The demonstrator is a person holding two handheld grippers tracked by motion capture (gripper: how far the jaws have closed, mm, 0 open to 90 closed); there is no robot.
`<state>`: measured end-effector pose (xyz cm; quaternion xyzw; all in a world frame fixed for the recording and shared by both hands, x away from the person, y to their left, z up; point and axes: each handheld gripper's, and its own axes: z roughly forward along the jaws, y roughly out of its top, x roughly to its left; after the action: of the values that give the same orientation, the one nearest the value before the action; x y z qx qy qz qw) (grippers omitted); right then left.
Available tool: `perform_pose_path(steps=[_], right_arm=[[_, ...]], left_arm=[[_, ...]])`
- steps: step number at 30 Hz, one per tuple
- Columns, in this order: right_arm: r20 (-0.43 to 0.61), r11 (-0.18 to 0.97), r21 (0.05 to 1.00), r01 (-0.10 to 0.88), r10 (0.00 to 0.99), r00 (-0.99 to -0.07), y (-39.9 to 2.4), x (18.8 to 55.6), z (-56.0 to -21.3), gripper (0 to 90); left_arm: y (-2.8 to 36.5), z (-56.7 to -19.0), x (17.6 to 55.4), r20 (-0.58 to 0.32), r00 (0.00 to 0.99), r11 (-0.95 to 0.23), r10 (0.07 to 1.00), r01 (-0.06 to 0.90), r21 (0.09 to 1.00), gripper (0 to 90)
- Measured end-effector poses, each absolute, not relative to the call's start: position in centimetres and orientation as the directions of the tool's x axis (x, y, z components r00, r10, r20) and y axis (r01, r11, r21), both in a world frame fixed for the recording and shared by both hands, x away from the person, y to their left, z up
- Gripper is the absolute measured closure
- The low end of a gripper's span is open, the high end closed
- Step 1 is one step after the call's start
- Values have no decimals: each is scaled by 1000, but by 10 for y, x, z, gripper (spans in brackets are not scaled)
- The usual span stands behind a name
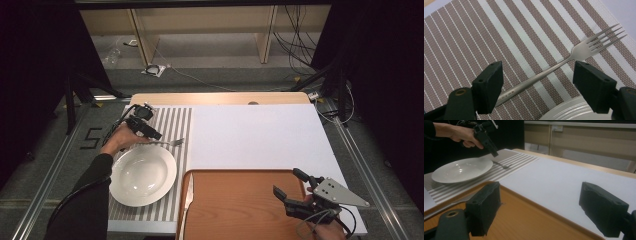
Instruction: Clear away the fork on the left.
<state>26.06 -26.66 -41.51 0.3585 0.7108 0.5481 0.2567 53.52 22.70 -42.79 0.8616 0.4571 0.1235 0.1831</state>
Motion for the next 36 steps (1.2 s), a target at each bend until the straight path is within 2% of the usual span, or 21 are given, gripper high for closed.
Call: perform_pose_path(steps=[14, 22, 36], right_arm=[[23, 149, 962, 228, 791, -612, -267, 260, -415, 183], [26, 146, 962, 230, 789, -613, -267, 261, -415, 182], [24, 150, 962, 228, 787, -617, -267, 260, -415, 182]], left_arm=[[220, -439, 539, 74, 613, -595, 787, 721, 356, 323], [220, -435, 542, 70, 630, -610, 773, 708, 355, 375], [218, -444, 544, 90, 659, -651, 746, 697, 301, 464]])
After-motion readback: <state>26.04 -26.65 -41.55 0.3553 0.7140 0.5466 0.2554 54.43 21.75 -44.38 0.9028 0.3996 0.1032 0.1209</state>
